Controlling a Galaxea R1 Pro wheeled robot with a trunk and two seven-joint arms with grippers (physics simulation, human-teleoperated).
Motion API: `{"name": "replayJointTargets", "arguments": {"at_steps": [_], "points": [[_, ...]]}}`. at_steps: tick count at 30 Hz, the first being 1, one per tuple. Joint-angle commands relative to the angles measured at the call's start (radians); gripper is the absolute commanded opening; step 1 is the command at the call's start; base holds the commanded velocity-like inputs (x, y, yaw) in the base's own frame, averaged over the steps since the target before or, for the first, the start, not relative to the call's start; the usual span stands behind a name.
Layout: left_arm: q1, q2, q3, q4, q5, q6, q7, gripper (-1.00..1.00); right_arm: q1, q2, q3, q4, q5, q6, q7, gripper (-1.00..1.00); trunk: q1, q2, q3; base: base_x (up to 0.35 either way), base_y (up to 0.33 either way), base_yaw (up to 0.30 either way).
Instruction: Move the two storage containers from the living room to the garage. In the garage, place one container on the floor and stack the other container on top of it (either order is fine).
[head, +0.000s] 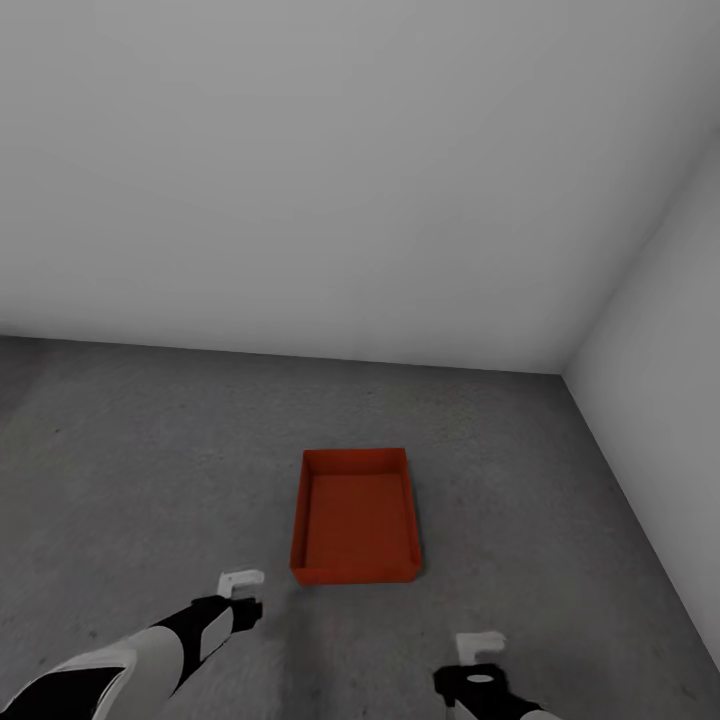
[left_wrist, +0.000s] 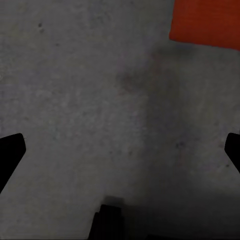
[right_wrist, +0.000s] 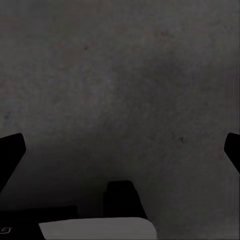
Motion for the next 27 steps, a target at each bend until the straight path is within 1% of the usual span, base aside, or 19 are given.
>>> {"name": "replayJointTargets", "arguments": {"at_steps": [1, 3, 4, 5, 6, 7, 9, 12, 16, 22, 27], "points": [[0.012, 0.001, 0.004, 0.0, 0.01, 0.003, 0.003, 1.0, 0.018, 0.0, 0.01, 0.016, -0.009, -0.012, 0.003, 1.0, 0.0, 0.0, -0.001, 0.0, 0.0, 0.0], [0.042, 0.004, 0.004, 0.0, 0.01, 0.001, 0.002, 1.0, 0.056, -0.001, 0.01, 0.034, -0.01, -0.032, 0.014, 1.0, 0.0, 0.0, -0.001, 0.0, 0.0, 0.0], [0.064, 0.005, 0.004, 0.0, 0.011, 0.0, 0.002, 1.0, 0.091, -0.002, 0.01, 0.04, -0.01, -0.044, 0.019, 1.0, 0.0, 0.0, -0.001, 0.0, 0.0, 0.0], [0.076, 0.005, 0.004, 0.0, 0.011, -0.001, 0.002, 1.0, 0.114, -0.003, 0.01, 0.042, -0.01, -0.051, 0.021, 1.0, 0.0, 0.0, -0.001, 0.0, 0.0, 0.0], [0.083, 0.005, 0.004, 0.0, 0.011, -0.002, 0.002, 1.0, 0.126, -0.004, 0.01, 0.043, -0.011, -0.054, 0.022, 1.0, 0.0, 0.0, -0.001, 0.0, 0.0, 0.0], [0.096, 0.006, 0.004, 0.0, 0.011, -0.002, 0.002, 1.0, 0.147, -0.007, 0.01, 0.044, -0.012, -0.06, 0.023, 1.0, 0.0, 0.0, -0.001, 0.0, 0.0, 0.0], [0.132, 0.007, 0.004, 0.0, 0.011, -0.003, 0.002, 1.0, 0.191, -0.022, 0.01, 0.045, -0.013, -0.074, 0.024, 1.0, 0.0, 0.0, -0.001, 0.0, 0.0, 0.0], [0.17, 0.014, 0.004, 0.0, 0.011, -0.004, 0.002, 1.0, 0.23, -0.029, 0.01, 0.046, -0.012, -0.079, 0.024, 1.0, 0.0, 0.0, -0.001, 0.0, 0.0, 0.0], [0.215, 0.02, 0.004, 0.0, 0.011, -0.004, 0.002, 1.0, 0.252, -0.031, 0.01, 0.05, -0.014, -0.076, 0.023, 1.0, 0.0, 0.0, -0.001, 0.0, 0.0, 0.0], [0.251, 0.021, 0.004, 0.001, 0.011, -0.003, 0.002, 1.0, 0.262, -0.029, 0.01, 0.052, -0.015, -0.067, 0.023, 1.0, 0.0, 0.0, -0.001, 0.0, 0.0, 0.0], [0.277, 0.021, 0.004, 0.0, 0.011, -0.004, 0.002, 1.0, 0.281, -0.029, 0.01, 0.052, -0.015, -0.073, 0.024, 1.0, 0.0, 0.0, -0.001, 0.0, 0.0, 0.0]]}}
